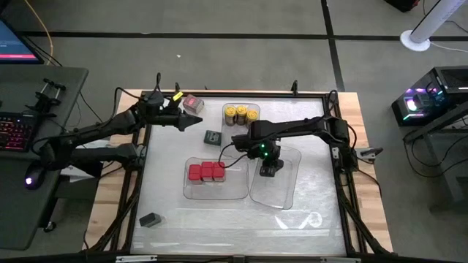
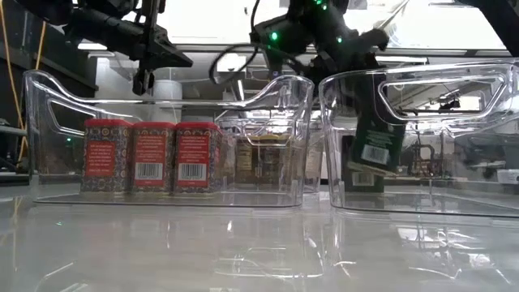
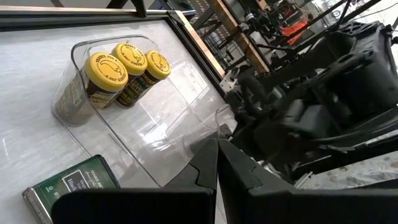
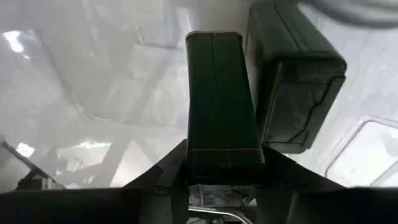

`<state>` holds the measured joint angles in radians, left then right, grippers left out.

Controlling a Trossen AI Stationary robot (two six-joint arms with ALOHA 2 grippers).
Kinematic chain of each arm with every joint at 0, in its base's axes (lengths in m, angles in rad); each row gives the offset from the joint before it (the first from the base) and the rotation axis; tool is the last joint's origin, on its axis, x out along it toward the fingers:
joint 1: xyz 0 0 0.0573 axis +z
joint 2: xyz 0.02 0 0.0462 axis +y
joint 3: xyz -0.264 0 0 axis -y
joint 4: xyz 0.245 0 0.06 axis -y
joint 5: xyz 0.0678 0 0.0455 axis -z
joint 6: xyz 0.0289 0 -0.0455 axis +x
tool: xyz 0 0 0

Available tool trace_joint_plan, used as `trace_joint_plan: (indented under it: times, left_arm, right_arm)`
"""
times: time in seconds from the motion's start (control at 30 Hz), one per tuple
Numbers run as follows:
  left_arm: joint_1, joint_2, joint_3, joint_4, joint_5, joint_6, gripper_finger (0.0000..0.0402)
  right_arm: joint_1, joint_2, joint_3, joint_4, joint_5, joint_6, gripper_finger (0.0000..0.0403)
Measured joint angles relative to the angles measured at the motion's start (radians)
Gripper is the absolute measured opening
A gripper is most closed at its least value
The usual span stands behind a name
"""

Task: Sort spices by type
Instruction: Put the bottom right green seasoning can into the right transparent bin

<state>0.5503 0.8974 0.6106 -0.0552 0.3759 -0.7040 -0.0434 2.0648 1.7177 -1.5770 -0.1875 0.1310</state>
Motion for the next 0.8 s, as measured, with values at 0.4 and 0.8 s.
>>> trace_joint_plan:
  times: [0.4, 0.8]
  left_arm:
    - [0.0, 0.0, 0.0, 0.0, 0.0, 0.001, 0.0]
    - [0.0, 0.0, 0.0, 0.0, -0.001, 0.019, 0.0]
  right_arm:
    - [-0.003, 0.003, -0.02, 0.123, -0.004, 0.022, 0.0152]
    - [-0.004, 0.003, 0.032, 0.094, 0.022, 0.042, 0.0154]
